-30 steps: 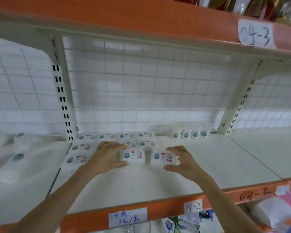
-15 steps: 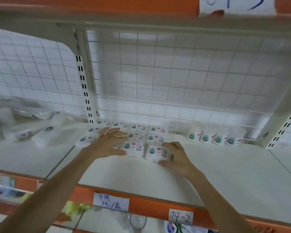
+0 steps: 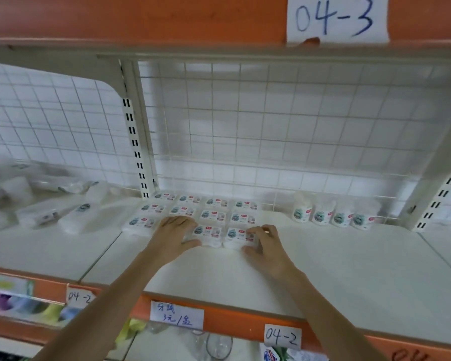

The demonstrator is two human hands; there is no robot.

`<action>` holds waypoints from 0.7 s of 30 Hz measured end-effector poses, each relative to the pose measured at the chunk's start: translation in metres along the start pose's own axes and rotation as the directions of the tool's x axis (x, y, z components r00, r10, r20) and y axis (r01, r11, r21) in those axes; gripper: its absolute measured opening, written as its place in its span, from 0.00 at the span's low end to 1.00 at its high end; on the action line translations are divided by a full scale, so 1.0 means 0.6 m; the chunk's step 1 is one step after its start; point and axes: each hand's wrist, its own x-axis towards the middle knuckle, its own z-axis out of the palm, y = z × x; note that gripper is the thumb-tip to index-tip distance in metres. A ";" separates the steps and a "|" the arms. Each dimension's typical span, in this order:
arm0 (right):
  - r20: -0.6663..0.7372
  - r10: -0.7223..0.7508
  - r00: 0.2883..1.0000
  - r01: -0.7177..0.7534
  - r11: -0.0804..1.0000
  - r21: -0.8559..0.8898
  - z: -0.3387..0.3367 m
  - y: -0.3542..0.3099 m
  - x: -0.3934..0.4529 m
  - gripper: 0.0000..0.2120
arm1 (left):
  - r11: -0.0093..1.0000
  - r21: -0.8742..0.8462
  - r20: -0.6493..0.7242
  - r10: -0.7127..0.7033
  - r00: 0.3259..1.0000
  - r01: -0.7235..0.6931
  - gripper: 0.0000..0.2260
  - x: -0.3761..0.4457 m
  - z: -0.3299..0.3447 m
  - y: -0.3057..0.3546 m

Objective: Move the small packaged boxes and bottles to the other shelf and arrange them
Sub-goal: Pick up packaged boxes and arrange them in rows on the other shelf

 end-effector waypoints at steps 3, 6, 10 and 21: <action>-0.010 0.007 1.000 -0.007 1.000 -0.026 0.001 -0.005 -0.001 0.19 | 1.000 -0.005 0.017 0.005 1.000 -0.005 0.21 0.004 0.006 -0.005; -0.045 0.038 0.998 -0.039 0.999 -0.038 0.007 -0.009 -0.003 0.19 | 1.000 0.017 0.050 0.013 0.999 -0.014 0.21 0.006 0.006 -0.005; -0.048 0.147 0.988 -0.148 0.989 0.002 0.011 -0.024 -0.007 0.18 | 0.997 0.073 0.090 0.030 0.996 -0.037 0.20 0.008 0.004 -0.002; -0.059 -0.076 0.995 0.043 0.902 -0.429 0.006 -0.113 -0.102 0.19 | 0.997 -0.052 0.004 0.056 0.998 -0.055 0.22 -0.057 -0.044 -0.012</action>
